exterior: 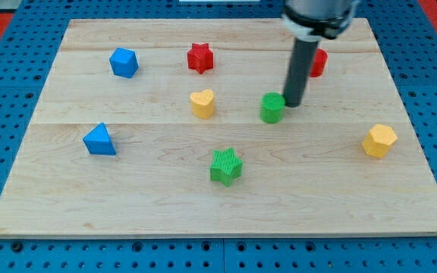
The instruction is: Nudge the red star left a bit
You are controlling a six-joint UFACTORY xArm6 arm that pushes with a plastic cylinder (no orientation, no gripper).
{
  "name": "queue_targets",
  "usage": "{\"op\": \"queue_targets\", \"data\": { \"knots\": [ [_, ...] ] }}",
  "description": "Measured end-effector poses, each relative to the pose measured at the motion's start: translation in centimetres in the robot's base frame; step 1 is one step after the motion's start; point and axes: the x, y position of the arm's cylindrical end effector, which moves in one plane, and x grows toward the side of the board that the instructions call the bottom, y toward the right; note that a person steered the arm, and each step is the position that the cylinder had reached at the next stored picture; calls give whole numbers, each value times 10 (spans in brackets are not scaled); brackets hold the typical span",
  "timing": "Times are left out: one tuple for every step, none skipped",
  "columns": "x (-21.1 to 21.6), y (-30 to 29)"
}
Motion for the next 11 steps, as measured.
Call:
{"op": "queue_targets", "data": {
  "knots": [
    [29,-24],
    [36,-42],
    [36,-43],
    [35,-22],
    [35,-27],
    [9,-26],
    [-35,-28],
    [-79,-67],
    [-69,-166],
    [-21,-187],
    [-5,-209]
  ]
}}
